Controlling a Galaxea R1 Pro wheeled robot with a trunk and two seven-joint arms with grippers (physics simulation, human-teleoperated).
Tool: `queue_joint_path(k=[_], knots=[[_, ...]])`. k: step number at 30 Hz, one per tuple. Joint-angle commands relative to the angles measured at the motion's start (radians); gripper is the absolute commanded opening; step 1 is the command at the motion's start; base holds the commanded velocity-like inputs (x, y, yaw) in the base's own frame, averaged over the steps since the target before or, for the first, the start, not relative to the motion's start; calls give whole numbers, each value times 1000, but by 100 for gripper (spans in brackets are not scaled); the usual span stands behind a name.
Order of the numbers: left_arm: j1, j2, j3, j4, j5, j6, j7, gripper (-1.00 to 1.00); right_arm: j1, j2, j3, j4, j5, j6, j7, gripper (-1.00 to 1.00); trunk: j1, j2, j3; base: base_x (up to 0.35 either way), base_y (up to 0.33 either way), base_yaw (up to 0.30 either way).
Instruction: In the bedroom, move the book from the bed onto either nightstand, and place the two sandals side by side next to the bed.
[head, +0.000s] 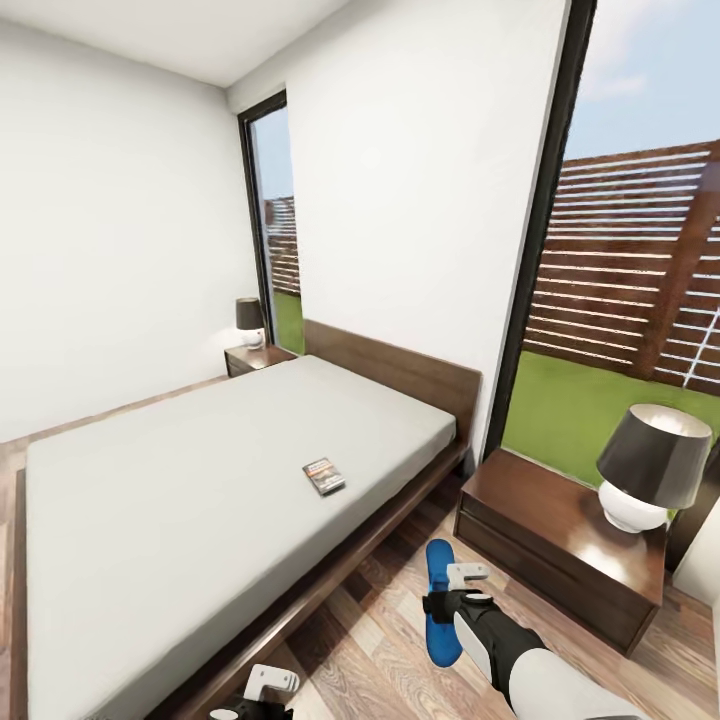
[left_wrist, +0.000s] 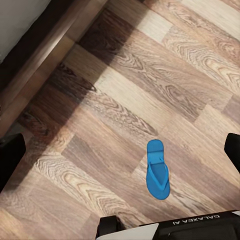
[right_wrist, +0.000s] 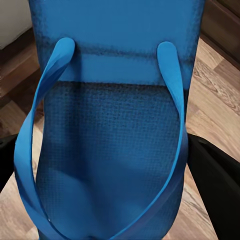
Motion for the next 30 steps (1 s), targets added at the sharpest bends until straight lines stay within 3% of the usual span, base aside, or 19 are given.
queue_joint_path(k=[1, 30], knots=[[0, 0, -9, -1, 11, 4, 3, 100, 0, 0, 2, -2, 0, 6, -4, -100, 0, -1, -1, 1, 0, 81], [0, 0, -9, -1, 11, 4, 3, 100, 0, 1, 2, -2, 0, 6, -4, -100, 0, -1, -16, 14, 12, 80]])
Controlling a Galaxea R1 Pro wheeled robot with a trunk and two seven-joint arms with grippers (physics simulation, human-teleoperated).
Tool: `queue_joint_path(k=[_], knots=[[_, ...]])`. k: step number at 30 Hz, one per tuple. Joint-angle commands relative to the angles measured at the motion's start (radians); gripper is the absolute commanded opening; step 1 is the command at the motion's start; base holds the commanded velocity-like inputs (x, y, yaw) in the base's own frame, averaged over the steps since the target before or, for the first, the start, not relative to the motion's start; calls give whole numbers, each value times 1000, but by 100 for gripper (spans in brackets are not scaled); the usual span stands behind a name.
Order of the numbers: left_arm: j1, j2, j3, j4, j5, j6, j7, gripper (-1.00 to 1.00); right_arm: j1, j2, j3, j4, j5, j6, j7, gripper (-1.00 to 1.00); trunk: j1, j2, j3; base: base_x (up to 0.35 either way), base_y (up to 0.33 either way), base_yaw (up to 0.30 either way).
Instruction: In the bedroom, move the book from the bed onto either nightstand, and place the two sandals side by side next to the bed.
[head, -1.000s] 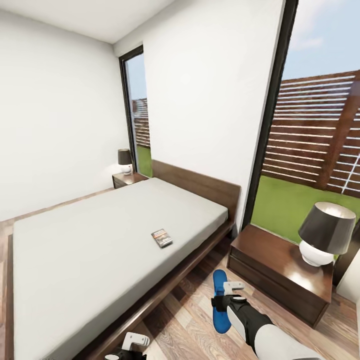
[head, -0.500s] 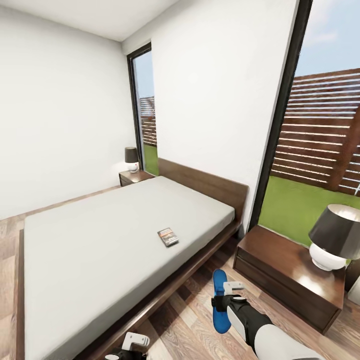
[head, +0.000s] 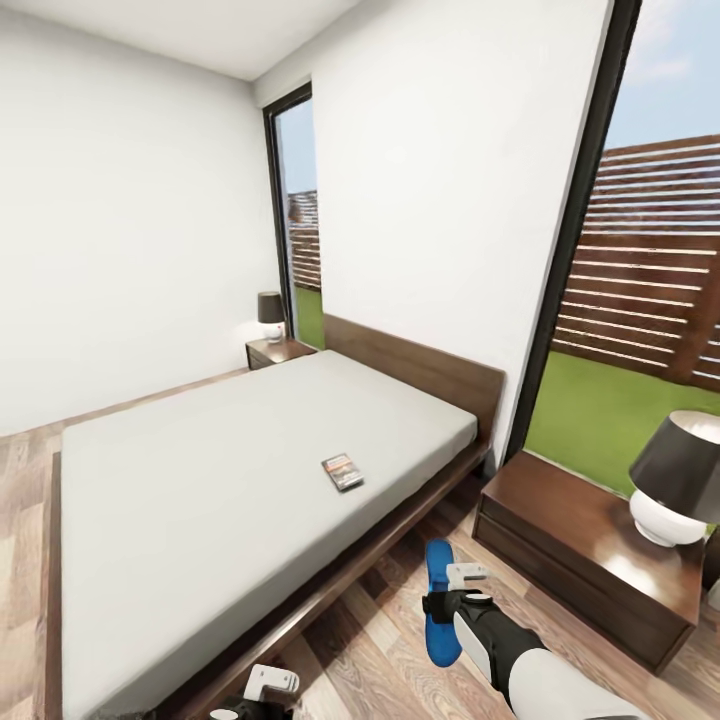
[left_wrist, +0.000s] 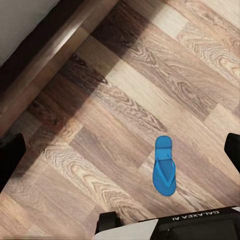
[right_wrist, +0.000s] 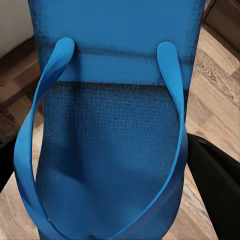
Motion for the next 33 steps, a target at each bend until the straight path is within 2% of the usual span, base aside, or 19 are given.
queue_joint_path(k=[1, 19, 33], knots=[[0, 0, -9, -1, 10, 4, 3, 100, 0, 0, 2, -2, 0, 7, -4, -100, 0, -1, -2, 0, 0, 98], [0, 0, -9, -1, 10, 4, 4, 100, 0, -1, 2, -2, 0, 7, -4, -100, 0, -1, -9, 0, 0, 61], [0, 2, -9, -1, 10, 6, 4, 100, 0, -1, 2, -2, 0, 7, -4, -100, 0, -1, -10, 0, -5, 9]])
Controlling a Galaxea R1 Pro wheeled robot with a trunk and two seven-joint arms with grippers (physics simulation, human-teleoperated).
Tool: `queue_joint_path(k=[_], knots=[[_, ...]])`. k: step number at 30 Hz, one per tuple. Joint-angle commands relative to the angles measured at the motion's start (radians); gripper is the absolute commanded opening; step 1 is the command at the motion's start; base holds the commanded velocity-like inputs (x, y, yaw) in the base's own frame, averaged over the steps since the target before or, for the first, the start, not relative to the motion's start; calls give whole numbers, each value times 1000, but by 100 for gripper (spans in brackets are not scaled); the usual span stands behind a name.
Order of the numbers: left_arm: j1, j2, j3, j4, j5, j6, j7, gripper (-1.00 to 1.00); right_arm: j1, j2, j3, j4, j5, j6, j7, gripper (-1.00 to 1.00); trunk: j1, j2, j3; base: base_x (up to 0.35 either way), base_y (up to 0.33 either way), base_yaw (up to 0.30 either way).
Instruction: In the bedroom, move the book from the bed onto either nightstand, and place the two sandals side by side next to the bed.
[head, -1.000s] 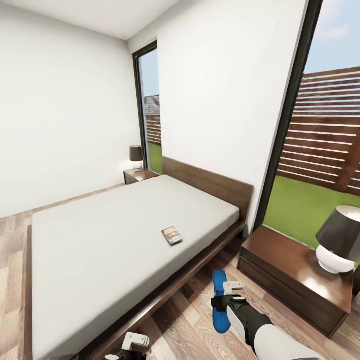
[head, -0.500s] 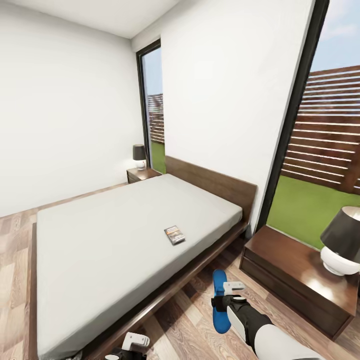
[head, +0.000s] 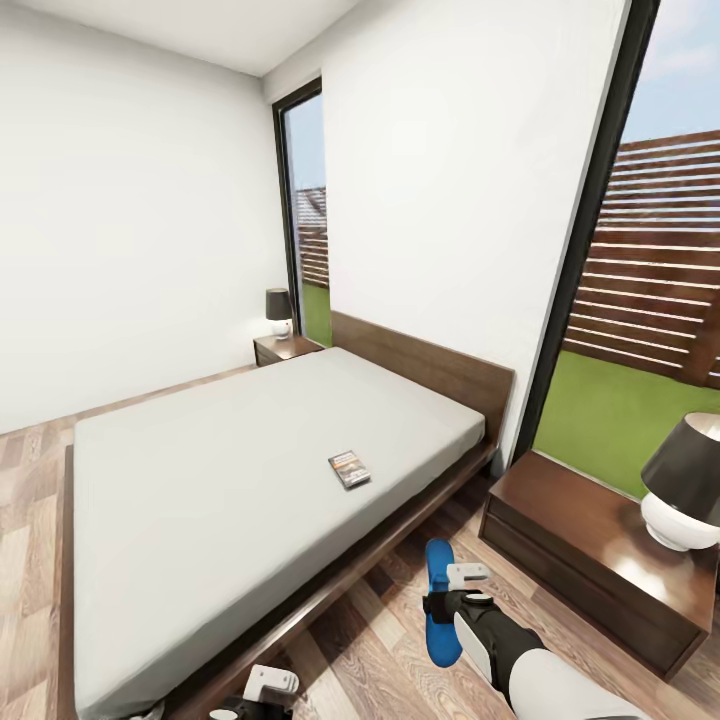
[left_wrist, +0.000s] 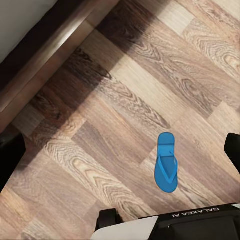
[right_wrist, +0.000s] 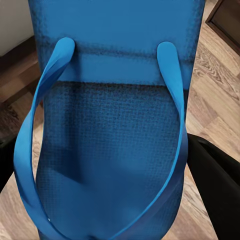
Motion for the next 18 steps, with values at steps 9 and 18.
queue_joint_path(k=[9, 18], knots=[[0, 1, -9, -1, 11, 4, 3, 100, 0, 1, 2, -2, 1, 6, -4, -100, 1, -2, -2, 0, -8, 0], [0, 3, -9, -1, 11, 5, 2, 100, 0, 1, 2, -2, 1, 6, -4, -100, 1, -2, -2, 42, -37, 0]])
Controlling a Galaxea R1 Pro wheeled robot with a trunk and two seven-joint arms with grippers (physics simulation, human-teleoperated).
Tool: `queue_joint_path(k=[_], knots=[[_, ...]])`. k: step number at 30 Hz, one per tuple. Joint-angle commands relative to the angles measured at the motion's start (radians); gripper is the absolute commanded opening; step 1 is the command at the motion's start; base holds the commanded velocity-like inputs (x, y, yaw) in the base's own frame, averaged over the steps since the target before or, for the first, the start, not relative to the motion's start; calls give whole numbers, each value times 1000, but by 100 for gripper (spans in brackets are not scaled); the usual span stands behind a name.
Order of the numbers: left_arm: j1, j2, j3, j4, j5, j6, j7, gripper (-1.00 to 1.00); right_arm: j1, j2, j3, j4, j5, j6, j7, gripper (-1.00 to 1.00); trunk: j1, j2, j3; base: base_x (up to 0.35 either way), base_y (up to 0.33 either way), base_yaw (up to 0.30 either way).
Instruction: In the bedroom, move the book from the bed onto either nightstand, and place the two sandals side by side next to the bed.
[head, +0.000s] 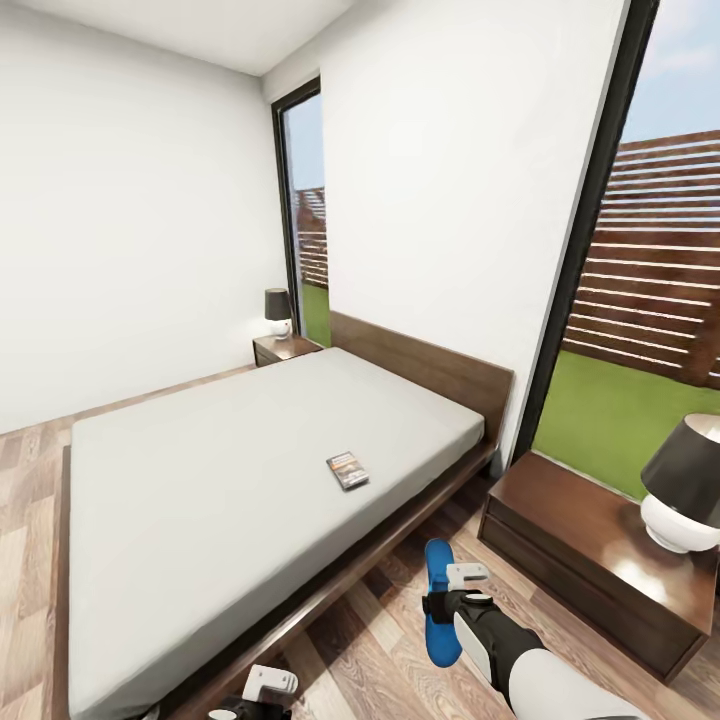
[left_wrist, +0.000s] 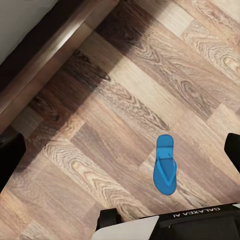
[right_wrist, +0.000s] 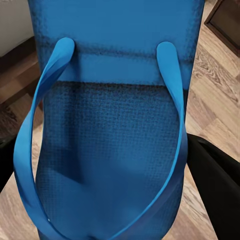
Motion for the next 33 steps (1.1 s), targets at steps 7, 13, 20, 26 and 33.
queue_joint_path(k=[7, 13, 20, 26, 33], knots=[[0, 0, -9, -1, 11, 4, 4, 100, 0, 0, 2, -2, 0, 6, -4, -100, 1, -2, -2, 16, -14, 0], [0, 1, -9, -1, 11, 4, 4, 100, 0, 0, 2, -2, 0, 6, -4, -100, 1, -2, -2, 2, -2, 0], [0, 1, -9, -1, 11, 4, 4, 100, 0, 0, 2, -2, 0, 6, -4, -100, 1, -2, -2, 0, -1, 0], [0, 1, -9, -1, 11, 6, 4, 100, 0, 0, 2, -2, 0, 6, -4, -100, 1, -2, -2, 0, -69, 0], [0, 1, -9, -1, 11, 5, 3, 100, 0, 0, 2, -2, 0, 6, -4, -100, 1, -2, -2, 0, -26, 0]])
